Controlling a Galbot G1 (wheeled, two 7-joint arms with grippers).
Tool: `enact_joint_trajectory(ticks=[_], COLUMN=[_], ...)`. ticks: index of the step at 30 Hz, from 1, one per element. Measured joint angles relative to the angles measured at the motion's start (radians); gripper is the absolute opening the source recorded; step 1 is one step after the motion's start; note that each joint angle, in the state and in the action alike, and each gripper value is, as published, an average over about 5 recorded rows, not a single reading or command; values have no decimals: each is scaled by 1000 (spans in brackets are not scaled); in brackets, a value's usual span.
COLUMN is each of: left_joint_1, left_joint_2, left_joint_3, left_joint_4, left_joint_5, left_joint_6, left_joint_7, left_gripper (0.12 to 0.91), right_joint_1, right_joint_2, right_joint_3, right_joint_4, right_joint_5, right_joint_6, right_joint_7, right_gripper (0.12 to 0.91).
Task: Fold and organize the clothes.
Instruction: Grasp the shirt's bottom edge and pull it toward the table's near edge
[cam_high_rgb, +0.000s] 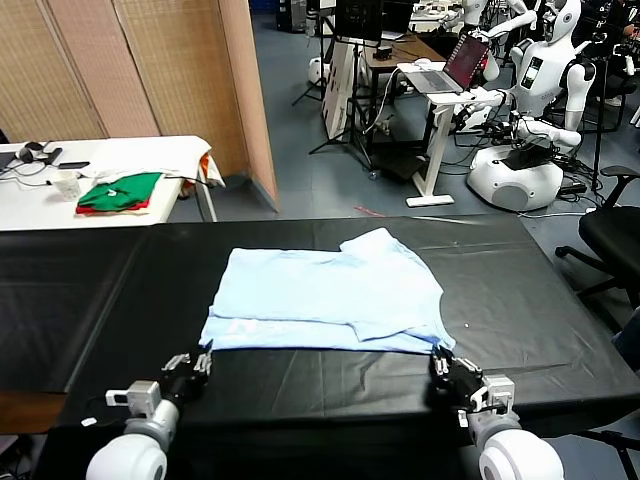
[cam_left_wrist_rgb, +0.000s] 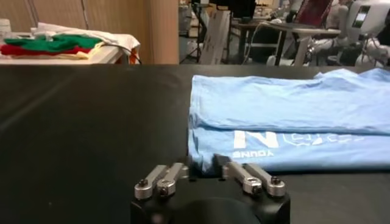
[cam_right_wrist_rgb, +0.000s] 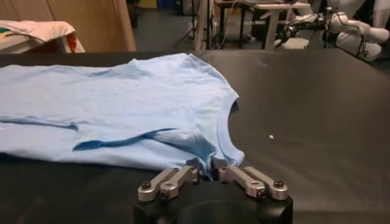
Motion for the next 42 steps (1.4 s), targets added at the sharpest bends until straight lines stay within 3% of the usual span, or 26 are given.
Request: enact_joint_trajectory(ticks=[13, 24, 27, 29, 32, 38, 42], left_joint_1=[118, 245, 273, 286, 296, 301, 296], left_joint_2=[-18, -40, -44, -45, -45, -36, -25], left_joint_3=[-72, -114, -124, -130, -139, -162, -179], left_joint_4=[-105, -185, -203, -215, -229, -262, -285], left_joint_5=[66, 84, 83, 83, 85, 92, 80], left_joint_6=[7, 41, 51, 56, 65, 102, 135], left_joint_7=[-22, -35, -42, -48, -58, -69, -85], left_gripper=[147, 147, 149, 167, 291, 666, 866], right_joint_1=[-71, -113, -124, -134, -152, -176, -159], right_joint_2=[-18, -28, -32, -33, -33, -35, -45], right_joint_3=[-27, -29, -30, -27, -19, 1, 20], right_joint_4=[86, 141, 157, 174, 205, 278, 312], right_joint_5=[-19, -8, -5, -4, -4, 7, 44], right_joint_6=[-86, -130, -151, -164, -179, -206, -198], right_joint_7=[15, 11, 13, 15, 16, 17, 18], right_gripper=[141, 147, 205, 306, 492, 845, 902])
